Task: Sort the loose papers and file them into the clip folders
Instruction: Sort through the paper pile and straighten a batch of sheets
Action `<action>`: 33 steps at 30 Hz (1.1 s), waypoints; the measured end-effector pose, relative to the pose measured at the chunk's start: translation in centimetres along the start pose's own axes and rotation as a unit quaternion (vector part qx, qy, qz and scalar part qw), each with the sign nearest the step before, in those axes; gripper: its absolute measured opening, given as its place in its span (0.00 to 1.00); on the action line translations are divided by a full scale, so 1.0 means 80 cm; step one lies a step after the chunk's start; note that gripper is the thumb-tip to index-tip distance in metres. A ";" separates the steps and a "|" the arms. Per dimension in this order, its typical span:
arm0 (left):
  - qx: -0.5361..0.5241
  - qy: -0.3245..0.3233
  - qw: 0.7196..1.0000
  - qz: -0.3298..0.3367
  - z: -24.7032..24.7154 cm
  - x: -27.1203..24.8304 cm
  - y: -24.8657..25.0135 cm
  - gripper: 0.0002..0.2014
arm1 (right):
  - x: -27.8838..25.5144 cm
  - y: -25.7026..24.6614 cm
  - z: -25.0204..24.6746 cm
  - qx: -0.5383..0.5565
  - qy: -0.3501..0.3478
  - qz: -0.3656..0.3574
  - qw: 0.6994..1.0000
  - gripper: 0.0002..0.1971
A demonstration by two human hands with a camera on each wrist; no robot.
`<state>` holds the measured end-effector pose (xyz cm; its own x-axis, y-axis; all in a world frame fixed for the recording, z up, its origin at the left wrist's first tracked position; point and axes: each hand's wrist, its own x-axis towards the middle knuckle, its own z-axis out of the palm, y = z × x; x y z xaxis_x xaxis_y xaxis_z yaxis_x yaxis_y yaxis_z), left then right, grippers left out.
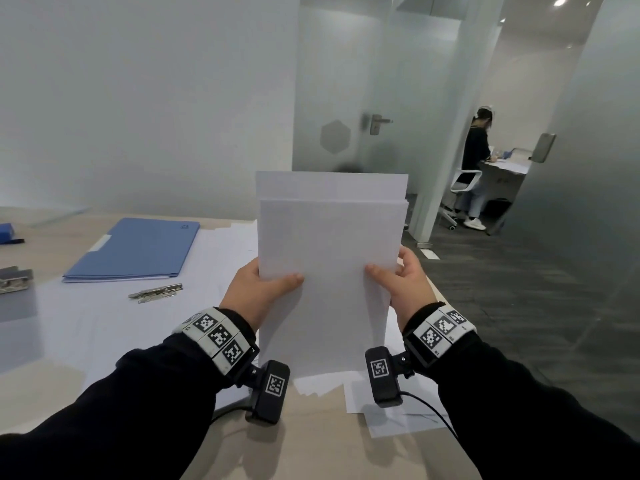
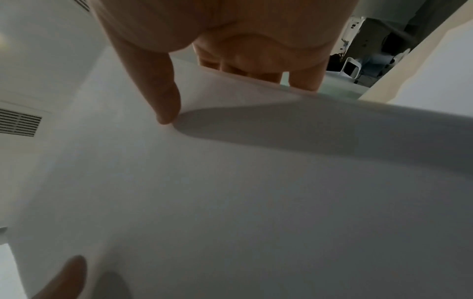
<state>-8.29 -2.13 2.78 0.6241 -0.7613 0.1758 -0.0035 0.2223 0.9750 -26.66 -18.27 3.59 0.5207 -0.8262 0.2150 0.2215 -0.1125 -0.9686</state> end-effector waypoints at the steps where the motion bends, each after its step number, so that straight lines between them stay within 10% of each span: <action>1: 0.000 -0.007 1.000 -0.003 -0.003 0.001 -0.001 0.24 | 0.000 -0.002 -0.002 -0.008 -0.004 0.000 1.000 0.20; 6: 0.080 -0.056 0.990 -0.101 -0.013 -0.015 -0.040 0.24 | -0.016 0.029 -0.012 -0.128 -0.070 0.056 0.988 0.16; 11: 0.177 0.029 0.975 -0.133 -0.018 -0.007 -0.064 0.10 | -0.009 0.028 -0.038 -0.252 -0.049 0.124 0.959 0.11; 19: 0.249 0.062 0.944 -0.210 -0.044 0.000 -0.093 0.24 | 0.025 0.042 -0.141 -0.474 0.046 0.295 0.828 0.23; 33: 0.354 0.010 0.908 -0.222 -0.040 0.006 -0.103 0.12 | 0.022 0.054 -0.115 -0.239 0.123 0.358 0.894 0.12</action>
<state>-5.45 -2.41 -5.58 0.7007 -0.6674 -0.2521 -0.2449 -0.5568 0.7937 -32.38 -25.31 -1.39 0.1771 -0.8708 -0.4586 -0.5043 0.3199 -0.8021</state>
